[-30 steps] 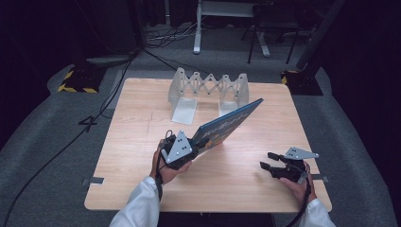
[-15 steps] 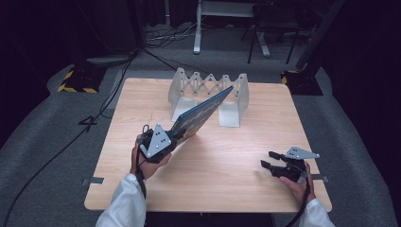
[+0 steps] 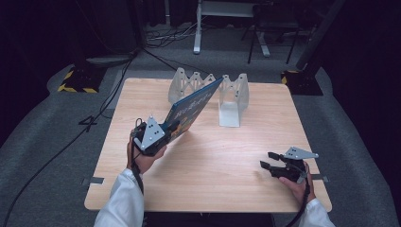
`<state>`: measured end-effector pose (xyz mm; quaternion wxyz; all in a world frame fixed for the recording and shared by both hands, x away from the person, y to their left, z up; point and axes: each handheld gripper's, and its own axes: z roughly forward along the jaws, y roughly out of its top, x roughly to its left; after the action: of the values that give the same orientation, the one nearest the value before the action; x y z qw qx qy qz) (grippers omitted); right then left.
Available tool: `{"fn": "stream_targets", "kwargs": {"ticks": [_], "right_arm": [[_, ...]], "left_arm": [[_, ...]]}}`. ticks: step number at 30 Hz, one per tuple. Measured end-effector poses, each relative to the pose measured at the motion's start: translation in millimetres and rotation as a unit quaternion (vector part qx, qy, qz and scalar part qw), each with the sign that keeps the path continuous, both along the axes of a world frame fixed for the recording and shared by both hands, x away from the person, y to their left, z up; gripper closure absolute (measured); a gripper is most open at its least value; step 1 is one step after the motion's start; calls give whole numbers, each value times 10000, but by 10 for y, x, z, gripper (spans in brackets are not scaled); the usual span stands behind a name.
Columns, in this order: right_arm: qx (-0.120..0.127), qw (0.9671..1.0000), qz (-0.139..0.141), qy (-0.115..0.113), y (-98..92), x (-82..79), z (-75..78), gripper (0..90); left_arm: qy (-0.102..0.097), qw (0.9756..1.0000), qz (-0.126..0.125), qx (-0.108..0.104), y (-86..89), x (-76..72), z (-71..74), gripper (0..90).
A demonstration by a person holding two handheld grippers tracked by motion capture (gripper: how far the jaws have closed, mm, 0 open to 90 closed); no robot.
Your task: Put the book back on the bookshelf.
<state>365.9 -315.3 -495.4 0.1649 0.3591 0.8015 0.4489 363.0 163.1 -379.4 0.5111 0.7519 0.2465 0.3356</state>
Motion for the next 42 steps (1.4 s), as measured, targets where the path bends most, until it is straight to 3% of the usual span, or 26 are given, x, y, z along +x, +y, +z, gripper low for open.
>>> {"fn": "stream_targets", "kwargs": {"ticks": [5, 8, 18, 24, 28, 34, 40, 42], "right_arm": [[18, 10000, 19, -4, -1, 0, 0, 426], [-52, 10000, 35, -31, 13, -3, -4, 426], [-308, 9991, 293, -17, 82, -18, -24, 431], [-430, 9987, 288, 24, 101, -8, -36, 426], [-539, 9979, 369, 42, 124, -12, -44, 396], [-572, 9970, 500, 109, 135, -3, -52, 337], [-729, 9957, 562, 102, 169, -13, -63, 331], [-748, 9955, 572, 105, 173, -14, -64, 331]], "left_arm": [[-24, 9999, 131, 22, 21, 110, 22, 831], [7, 9997, 187, -127, 35, 205, 19, 830], [37, 9989, 360, -297, -9, 443, -46, 830], [129, 9963, 530, -658, 12, 516, -132, 828], [253, 9925, 706, -963, 32, 553, -217, 828], [259, 9920, 758, -976, 15, 577, -295, 827], [428, 9875, 981, -1157, -17, 661, -435, 826], [424, 9877, 996, -1132, -20, 668, -429, 826]]}}
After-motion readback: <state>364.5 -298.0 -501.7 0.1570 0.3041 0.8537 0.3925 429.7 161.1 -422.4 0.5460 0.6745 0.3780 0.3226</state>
